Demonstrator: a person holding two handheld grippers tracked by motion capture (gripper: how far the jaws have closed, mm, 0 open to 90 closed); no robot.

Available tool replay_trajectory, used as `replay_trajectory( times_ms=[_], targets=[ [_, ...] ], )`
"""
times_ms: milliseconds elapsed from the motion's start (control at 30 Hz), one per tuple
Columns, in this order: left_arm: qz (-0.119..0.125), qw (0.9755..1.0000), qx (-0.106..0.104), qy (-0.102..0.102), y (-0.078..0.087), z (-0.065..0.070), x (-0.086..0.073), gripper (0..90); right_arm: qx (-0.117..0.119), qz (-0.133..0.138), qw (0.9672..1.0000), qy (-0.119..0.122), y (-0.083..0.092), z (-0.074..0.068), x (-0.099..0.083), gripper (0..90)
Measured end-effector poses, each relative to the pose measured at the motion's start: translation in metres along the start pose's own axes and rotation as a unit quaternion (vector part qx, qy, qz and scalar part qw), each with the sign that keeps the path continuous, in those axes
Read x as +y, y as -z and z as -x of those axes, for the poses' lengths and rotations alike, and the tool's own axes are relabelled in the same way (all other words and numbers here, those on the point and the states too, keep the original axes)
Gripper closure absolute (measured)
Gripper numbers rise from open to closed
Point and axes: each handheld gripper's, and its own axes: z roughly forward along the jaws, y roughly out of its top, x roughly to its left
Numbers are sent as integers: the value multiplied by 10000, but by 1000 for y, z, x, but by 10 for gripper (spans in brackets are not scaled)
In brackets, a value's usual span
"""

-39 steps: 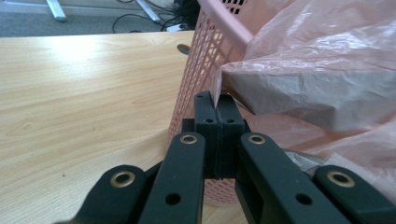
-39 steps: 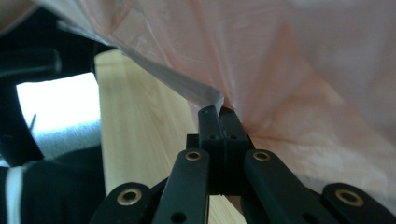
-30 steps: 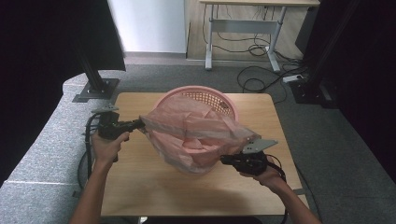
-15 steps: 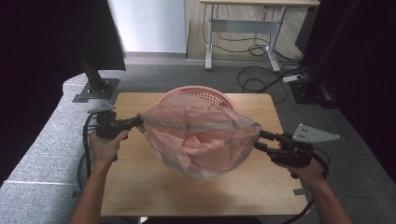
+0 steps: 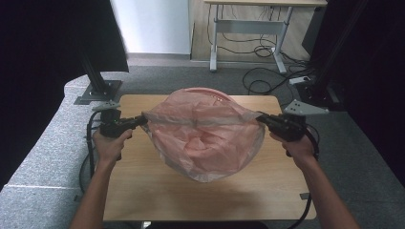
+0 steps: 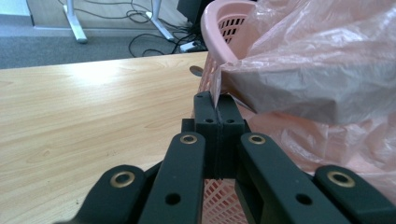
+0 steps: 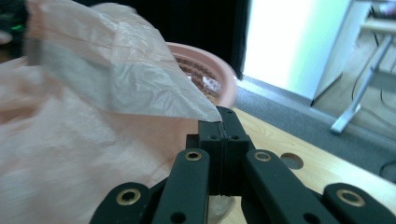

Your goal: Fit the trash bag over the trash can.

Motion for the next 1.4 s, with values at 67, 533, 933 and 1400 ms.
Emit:
replay_trajectory(
  times_ms=[67,533,933,1400],
  targets=[
    [-92,9999,48,18,-6,-3,-1,895,-174,-172,9997,-65,-16,11,-5,888],
    [-313,9989,-317,125,-52,-6,-3,896,415,-279,9972,-561,-100,15,-42,890],
    [-564,9945,-763,-452,-23,26,-34,896,1320,-489,9898,-238,-30,-15,-71,890],
    [-763,9958,-501,61,-52,6,-32,896,701,-962,9915,-530,-50,-6,-67,891]
  ],
)
